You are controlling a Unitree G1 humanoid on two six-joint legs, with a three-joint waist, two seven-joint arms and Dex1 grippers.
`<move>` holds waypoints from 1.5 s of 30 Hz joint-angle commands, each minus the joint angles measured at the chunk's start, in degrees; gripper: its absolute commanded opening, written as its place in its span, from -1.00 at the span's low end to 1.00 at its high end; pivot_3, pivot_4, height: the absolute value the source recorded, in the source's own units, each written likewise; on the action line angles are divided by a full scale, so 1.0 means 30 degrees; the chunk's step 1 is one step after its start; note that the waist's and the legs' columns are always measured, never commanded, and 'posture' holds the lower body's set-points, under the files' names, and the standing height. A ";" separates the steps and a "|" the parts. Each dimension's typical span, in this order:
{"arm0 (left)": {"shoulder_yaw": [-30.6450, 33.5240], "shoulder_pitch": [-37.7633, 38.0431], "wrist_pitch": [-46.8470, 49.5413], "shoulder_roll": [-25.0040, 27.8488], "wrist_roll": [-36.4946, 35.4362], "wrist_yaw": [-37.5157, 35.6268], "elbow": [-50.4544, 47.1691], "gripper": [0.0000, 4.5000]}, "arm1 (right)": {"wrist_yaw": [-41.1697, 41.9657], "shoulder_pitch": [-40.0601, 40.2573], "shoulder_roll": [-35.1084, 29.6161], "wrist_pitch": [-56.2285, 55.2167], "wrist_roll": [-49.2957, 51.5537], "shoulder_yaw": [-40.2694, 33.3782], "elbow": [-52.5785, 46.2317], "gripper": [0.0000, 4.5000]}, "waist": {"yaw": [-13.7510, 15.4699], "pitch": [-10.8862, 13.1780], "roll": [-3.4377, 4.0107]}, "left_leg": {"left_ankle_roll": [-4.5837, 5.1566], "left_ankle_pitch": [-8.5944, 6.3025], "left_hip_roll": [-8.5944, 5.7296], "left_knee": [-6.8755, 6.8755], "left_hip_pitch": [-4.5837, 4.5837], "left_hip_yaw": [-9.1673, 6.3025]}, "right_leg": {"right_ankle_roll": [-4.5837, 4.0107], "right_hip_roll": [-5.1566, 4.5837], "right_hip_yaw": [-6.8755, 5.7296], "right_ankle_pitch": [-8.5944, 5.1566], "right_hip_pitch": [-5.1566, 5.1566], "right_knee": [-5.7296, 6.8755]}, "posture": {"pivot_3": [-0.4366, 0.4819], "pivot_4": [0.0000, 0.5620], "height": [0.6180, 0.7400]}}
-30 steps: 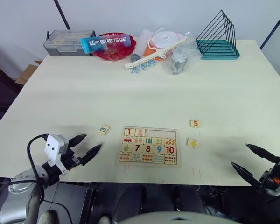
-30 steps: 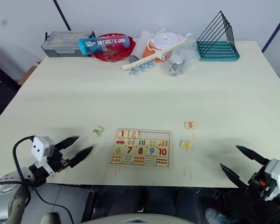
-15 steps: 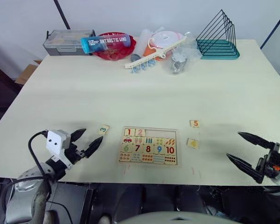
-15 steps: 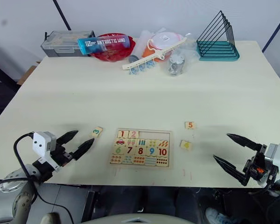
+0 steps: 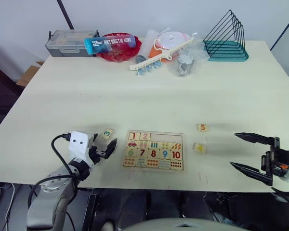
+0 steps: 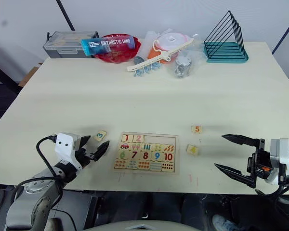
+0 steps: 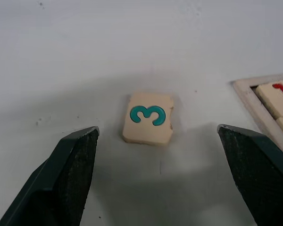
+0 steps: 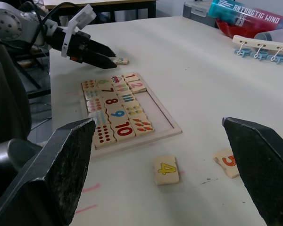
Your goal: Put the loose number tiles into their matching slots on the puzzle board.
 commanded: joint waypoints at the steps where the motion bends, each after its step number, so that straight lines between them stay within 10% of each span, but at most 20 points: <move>1: -0.0191 -0.0611 0.1611 0.0567 0.0114 0.0395 -0.1247 0.90 | 0.0275 -0.0204 -0.0010 -0.0028 0.0122 -0.0194 0.0029 1.00 | -0.0008 0.0000 0.0000 | 0.0000 0.0000 0.0000 0.0004 0.0004 0.0005 | -0.0003 0.0002 0.0008 0.0003 0.0001 0.0000 | -0.05 -0.47 1.00; 13: -0.0753 -0.1672 0.3931 0.1150 -0.0013 0.0095 -0.0693 0.90 | 0.0539 -0.0409 0.0024 -0.0171 0.0012 -0.0358 0.0346 1.00 | 0.0001 -0.0009 0.0016 | -0.0002 0.0000 0.0001 0.0004 0.0008 0.0005 | -0.0005 0.0008 0.0019 0.0004 0.0000 0.0004 | -0.05 -0.47 1.00; 22: -0.0783 -0.1520 0.3572 0.1049 0.0165 -0.0160 -0.0279 -0.58 | 0.0626 -0.0465 0.0244 -0.0432 -0.0219 -0.0259 0.0417 1.00 | 0.0006 -0.0021 0.0037 | -0.0003 0.0000 0.0002 0.0004 0.0010 0.0006 | -0.0008 -0.0002 0.0030 0.0003 0.0001 0.0003 | -0.05 -0.47 1.00; 29: -0.0577 -0.2233 0.1740 0.1897 0.0454 -0.1438 0.0853 -0.58 | 0.0513 -0.0643 0.0636 -0.0452 -0.0394 -0.0024 0.0300 1.00 | 0.0024 -0.0034 0.0060 | -0.0004 -0.0001 0.0002 0.0003 0.0011 0.0005 | -0.0010 -0.0007 0.0037 0.0003 0.0001 0.0005 | -0.05 -0.47 1.00; 45: -0.3426 -0.9534 -0.2235 0.7483 -0.1076 -1.3087 0.4447 -0.58 | -0.0118 -0.0702 0.1640 -0.0830 -0.0688 0.0374 0.0070 1.00 | -0.0018 -0.0018 0.0076 | -0.0008 0.0005 -0.0005 0.0008 -0.0129 -0.0030 | 0.0027 0.0007 -0.0045 0.0042 -0.0101 -0.0032 | -0.05 -0.47 1.00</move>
